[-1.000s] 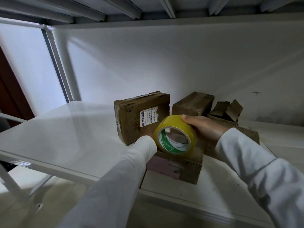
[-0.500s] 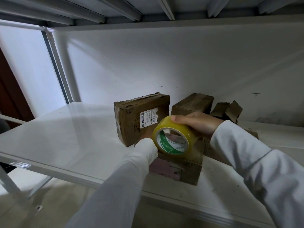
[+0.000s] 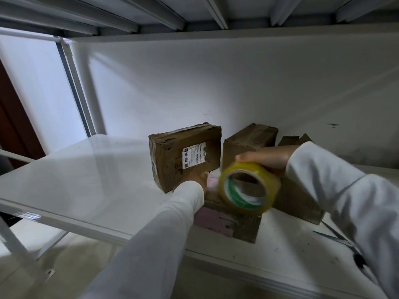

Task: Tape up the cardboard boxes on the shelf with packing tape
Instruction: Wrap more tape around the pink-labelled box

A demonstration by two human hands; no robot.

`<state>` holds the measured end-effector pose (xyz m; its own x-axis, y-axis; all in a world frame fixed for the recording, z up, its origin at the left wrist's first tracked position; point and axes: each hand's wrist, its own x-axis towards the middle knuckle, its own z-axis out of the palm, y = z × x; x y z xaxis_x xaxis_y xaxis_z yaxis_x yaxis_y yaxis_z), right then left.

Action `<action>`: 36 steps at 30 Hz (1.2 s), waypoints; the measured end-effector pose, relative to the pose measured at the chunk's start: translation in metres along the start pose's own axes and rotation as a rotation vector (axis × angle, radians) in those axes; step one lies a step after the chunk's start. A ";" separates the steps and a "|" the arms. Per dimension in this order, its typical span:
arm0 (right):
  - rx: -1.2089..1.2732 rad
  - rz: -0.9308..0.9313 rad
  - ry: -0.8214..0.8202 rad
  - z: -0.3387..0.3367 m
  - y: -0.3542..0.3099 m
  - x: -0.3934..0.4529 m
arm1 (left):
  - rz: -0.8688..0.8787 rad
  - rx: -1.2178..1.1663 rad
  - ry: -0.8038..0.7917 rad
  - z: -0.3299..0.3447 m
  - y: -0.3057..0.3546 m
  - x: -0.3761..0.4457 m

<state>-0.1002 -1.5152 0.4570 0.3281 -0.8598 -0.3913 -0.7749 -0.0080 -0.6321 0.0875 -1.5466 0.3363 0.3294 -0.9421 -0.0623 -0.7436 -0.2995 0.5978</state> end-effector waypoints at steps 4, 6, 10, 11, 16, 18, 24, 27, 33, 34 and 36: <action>-0.046 0.062 0.021 -0.016 0.017 -0.010 | -0.034 -0.026 -0.006 0.003 -0.001 0.001; -0.054 0.061 0.039 -0.013 0.017 -0.008 | -0.022 -0.036 -0.021 0.003 -0.001 0.000; -0.078 0.039 0.050 -0.010 0.006 -0.009 | -0.026 -0.029 -0.025 0.001 -0.001 -0.001; -0.081 0.026 0.049 -0.012 0.006 -0.011 | -0.024 -0.023 -0.021 0.001 -0.001 0.000; 0.533 -0.163 -0.068 -0.011 0.062 -0.019 | -0.030 0.000 -0.010 0.005 -0.002 0.004; 0.765 -0.244 -0.213 -0.006 0.094 -0.018 | -0.036 -0.011 -0.005 0.007 -0.002 0.005; 0.438 -0.388 -0.204 0.013 0.103 -0.022 | -0.054 -0.040 -0.003 0.007 0.000 0.003; 0.432 -0.480 0.002 0.013 0.084 -0.026 | -0.043 -0.025 -0.007 0.006 0.000 0.002; 0.340 -0.486 0.207 0.012 0.064 -0.014 | -0.036 0.006 -0.031 0.001 0.002 -0.004; 0.327 -0.483 0.215 0.011 0.065 -0.014 | -0.037 0.005 -0.034 0.000 0.002 -0.005; 0.319 -0.487 0.214 0.011 0.068 -0.015 | -0.044 -0.008 -0.030 -0.001 0.003 -0.006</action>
<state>-0.1520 -1.4972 0.4129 0.4624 -0.8793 0.1140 -0.3532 -0.3006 -0.8859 0.0839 -1.5414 0.3396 0.3441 -0.9321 -0.1130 -0.7238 -0.3400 0.6005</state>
